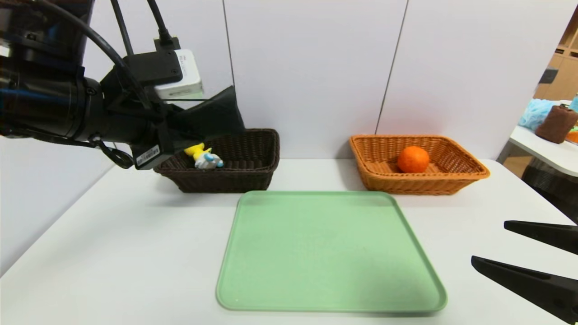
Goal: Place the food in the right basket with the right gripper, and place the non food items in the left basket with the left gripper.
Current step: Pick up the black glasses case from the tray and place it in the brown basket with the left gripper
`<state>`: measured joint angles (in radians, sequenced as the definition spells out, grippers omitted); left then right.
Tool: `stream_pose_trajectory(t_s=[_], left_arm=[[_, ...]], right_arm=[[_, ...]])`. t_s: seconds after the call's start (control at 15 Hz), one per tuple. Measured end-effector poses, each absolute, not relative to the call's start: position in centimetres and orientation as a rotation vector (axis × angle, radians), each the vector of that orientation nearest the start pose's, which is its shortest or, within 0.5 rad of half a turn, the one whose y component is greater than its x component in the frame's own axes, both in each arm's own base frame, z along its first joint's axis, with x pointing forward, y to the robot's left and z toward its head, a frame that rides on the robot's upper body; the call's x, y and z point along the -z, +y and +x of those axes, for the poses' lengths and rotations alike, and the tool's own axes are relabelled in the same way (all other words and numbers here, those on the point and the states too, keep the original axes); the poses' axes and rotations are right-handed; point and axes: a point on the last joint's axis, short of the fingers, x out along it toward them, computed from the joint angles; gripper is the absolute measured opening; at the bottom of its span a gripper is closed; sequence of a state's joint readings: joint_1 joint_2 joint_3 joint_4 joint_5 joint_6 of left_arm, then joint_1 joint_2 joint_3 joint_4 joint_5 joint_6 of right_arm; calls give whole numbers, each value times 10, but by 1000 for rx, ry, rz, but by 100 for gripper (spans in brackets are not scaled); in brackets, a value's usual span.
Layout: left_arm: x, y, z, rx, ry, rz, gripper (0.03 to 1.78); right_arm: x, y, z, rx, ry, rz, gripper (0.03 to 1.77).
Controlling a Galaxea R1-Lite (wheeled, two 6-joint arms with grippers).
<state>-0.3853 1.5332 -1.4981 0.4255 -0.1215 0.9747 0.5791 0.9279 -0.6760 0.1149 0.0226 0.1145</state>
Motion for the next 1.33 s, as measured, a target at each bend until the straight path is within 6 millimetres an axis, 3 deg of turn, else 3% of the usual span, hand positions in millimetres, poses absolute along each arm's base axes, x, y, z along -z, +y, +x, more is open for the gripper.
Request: stream_pose_trajectory(t_s=[0.47,1.33], left_arm=[[-320,-82,288,726,256,1206,49],[-287,-103,362,756,294,1236,48]], right_arm=[[-233,57,85,-579,387,10,170],[-231,55,84,-567,387,16,170]])
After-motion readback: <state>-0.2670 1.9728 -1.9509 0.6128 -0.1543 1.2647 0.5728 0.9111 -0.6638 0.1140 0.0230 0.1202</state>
